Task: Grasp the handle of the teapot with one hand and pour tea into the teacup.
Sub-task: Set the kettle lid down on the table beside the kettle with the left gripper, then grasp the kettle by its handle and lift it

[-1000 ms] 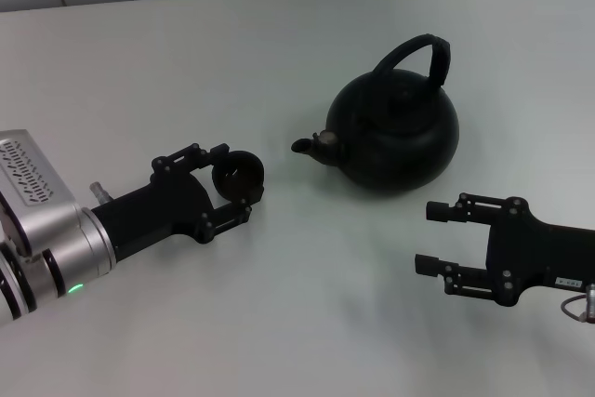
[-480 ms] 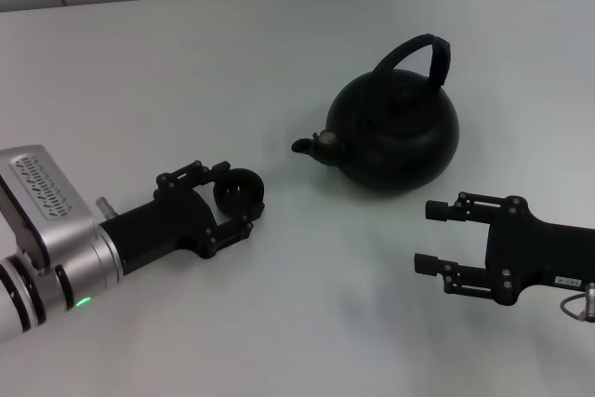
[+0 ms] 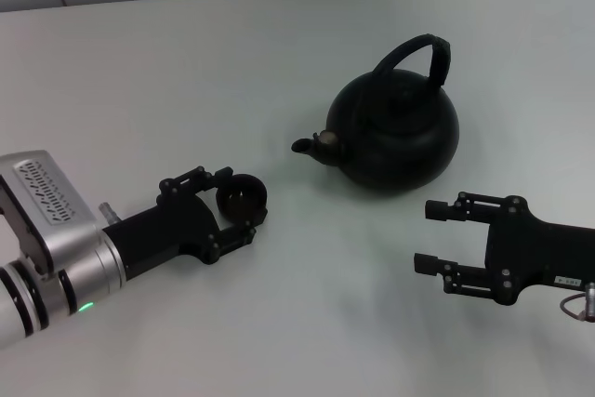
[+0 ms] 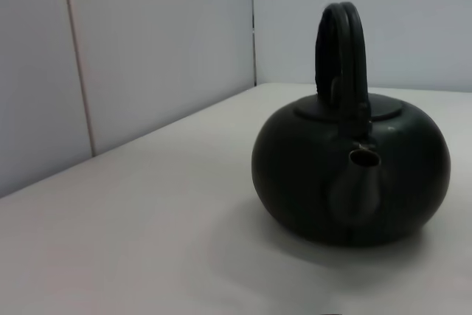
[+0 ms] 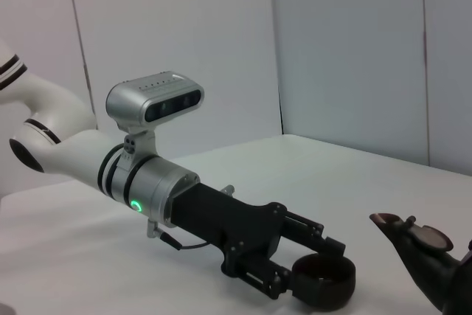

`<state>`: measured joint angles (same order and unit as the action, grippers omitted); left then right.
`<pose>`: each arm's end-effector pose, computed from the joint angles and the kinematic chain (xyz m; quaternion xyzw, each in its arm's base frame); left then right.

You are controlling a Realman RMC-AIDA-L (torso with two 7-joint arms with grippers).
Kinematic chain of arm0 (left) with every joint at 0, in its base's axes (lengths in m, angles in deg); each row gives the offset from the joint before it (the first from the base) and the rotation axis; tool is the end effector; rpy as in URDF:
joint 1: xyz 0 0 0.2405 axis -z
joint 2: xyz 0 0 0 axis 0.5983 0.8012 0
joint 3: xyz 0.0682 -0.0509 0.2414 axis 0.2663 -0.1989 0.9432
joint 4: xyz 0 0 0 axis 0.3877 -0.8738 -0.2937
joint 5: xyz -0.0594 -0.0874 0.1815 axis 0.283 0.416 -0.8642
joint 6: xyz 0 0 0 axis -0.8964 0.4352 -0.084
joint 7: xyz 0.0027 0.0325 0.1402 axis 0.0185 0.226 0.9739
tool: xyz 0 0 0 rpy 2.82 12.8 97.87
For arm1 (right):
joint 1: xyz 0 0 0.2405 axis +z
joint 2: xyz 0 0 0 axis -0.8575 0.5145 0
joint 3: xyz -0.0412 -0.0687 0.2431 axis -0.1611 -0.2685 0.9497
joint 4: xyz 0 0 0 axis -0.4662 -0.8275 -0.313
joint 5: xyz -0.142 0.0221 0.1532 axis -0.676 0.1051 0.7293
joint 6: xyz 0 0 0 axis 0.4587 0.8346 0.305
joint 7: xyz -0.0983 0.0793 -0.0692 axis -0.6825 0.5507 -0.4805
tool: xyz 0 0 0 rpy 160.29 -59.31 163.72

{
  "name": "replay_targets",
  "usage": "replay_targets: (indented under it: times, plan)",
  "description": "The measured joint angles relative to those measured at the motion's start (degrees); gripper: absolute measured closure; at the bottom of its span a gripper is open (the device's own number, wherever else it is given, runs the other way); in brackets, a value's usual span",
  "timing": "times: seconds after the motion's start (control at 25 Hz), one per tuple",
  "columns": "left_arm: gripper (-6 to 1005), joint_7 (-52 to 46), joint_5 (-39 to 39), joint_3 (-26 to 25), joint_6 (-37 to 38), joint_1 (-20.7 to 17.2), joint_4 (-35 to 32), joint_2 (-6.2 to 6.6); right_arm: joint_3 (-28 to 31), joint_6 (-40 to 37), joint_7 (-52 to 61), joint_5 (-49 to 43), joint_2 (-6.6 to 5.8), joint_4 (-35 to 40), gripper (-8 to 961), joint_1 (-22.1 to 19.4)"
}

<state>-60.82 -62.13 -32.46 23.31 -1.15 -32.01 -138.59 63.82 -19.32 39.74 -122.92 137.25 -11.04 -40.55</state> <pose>-0.2814 0.3035 -0.1079 -0.9403 -0.1102 -0.2089 0.2452 0.3263 0.2338 -0.0071 -0.9347 0.1365 0.2773 0.1755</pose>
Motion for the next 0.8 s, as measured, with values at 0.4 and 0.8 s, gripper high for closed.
replay_targets:
  times: [0.4, 0.8]
  plan:
    - [202, 0.51, 0.51, -0.41, -0.60, -0.07, 0.98, 0.00, 0.00, -0.06, 0.01, 0.00, 0.00, 0.00, 286, -0.13]
    - [191, 0.56, 0.49, -0.94, 1.39, -0.16, 0.90, 0.01, 0.00, 0.02, 0.02, 0.00, 0.00, 0.00, 286, -0.10]
